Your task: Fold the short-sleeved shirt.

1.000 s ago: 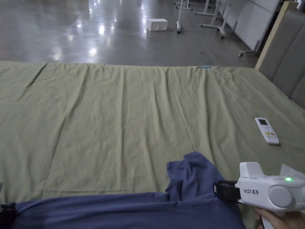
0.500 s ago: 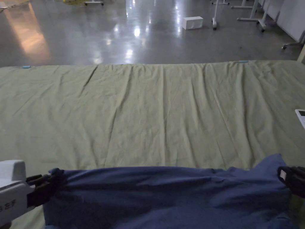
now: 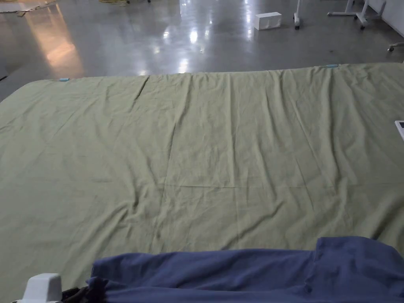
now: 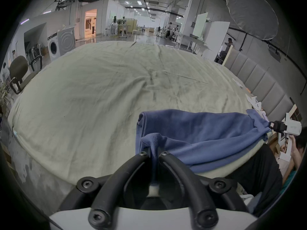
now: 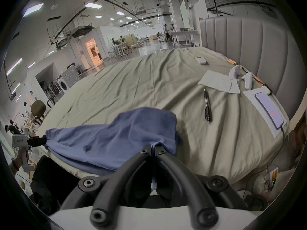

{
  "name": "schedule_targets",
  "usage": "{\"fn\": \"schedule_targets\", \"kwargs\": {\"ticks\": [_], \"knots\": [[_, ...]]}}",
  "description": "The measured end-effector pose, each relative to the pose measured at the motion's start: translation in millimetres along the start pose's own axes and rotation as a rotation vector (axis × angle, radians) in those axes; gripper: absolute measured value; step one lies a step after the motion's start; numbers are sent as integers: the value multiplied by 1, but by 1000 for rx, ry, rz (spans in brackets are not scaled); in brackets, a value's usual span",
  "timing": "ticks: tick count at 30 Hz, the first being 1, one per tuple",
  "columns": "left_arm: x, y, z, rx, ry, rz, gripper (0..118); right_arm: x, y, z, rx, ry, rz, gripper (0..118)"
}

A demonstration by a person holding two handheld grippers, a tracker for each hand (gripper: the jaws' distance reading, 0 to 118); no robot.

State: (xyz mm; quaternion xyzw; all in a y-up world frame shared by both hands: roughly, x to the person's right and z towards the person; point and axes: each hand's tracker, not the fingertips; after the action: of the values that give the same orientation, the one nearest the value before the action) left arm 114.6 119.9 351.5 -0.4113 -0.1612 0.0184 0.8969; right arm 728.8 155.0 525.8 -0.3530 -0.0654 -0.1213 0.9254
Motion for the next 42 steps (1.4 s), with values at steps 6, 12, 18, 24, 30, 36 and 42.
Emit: {"fn": "schedule_targets", "kwargs": {"ticks": [6, 12, 18, 24, 30, 36, 42], "knots": [[-20, 6, 12, 72, 11, 165, 95, 0, -8, -7, -13, -63, 27, 67], [10, 30, 120, 306, 197, 48, 96, -38, 18, 84, 254, -199, 130, 71], [84, 24, 200, 595, 261, -85, 94, -83, 23, 130, 525, -107, 206, 78], [142, 27, 208, 688, 193, -250, 62, -122, 35, 126, 573, -21, 215, 51], [159, 30, 205, 709, 41, -221, 0, -139, 32, 119, 493, -21, 189, 0], [159, 34, 201, 657, 71, -251, 0, -139, 29, 126, 527, 11, 233, 0], [143, 36, 196, 629, 61, -193, 0, -140, 33, 127, 535, 12, 225, 0]]}}
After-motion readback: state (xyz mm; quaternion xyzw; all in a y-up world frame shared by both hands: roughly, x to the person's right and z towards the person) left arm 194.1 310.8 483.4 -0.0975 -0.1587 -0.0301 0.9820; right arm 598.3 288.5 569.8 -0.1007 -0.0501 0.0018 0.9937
